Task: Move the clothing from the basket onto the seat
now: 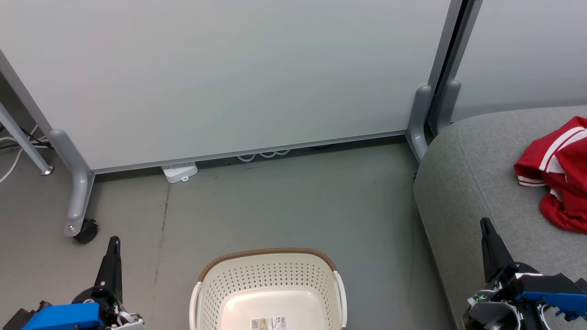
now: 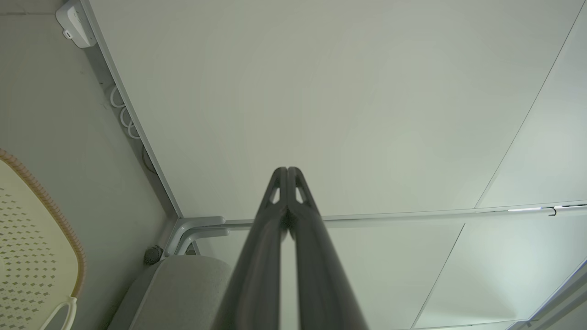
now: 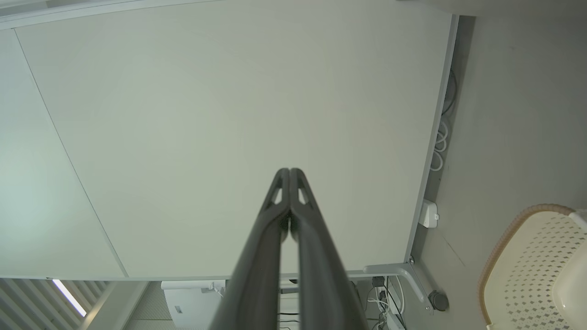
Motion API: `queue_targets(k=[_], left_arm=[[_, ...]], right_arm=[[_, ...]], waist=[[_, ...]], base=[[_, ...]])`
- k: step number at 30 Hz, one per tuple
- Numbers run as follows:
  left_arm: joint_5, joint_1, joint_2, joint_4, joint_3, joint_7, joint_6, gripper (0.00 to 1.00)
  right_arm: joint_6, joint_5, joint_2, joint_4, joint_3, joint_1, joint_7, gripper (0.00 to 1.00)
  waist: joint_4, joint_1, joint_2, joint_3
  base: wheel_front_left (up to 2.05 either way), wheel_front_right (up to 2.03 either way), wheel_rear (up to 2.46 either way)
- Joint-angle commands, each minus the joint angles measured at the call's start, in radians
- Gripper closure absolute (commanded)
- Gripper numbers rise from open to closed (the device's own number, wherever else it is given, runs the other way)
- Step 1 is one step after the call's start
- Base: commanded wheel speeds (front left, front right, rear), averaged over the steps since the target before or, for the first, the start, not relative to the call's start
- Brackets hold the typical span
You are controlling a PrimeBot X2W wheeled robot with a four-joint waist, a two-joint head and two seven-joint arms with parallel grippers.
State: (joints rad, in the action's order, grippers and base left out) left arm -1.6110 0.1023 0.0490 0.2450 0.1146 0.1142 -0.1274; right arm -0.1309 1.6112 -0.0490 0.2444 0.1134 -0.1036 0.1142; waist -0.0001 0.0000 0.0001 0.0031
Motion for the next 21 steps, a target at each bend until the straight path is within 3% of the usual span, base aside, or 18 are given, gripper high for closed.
queue_targets(k=[1, 21], left_arm=[[-0.002, 0.012, 0.003, -0.002, 0.003, 0.004, -0.006, 1.0], [-0.002, 0.012, 0.003, -0.002, 0.003, 0.004, -0.006, 1.0]], right_arm=[[0.0, 0.003, -0.002, 0.001, 0.001, -0.01, 0.002, 1.0], [0.0, 0.003, -0.002, 0.001, 0.001, -0.01, 0.002, 1.0]], waist=[[0.0, 0.0, -0.0001, 0.0], [0.0, 0.0, -0.0001, 0.0]], base=[[0.0, 0.0, 0.0], [0.0, 0.0, 0.0]])
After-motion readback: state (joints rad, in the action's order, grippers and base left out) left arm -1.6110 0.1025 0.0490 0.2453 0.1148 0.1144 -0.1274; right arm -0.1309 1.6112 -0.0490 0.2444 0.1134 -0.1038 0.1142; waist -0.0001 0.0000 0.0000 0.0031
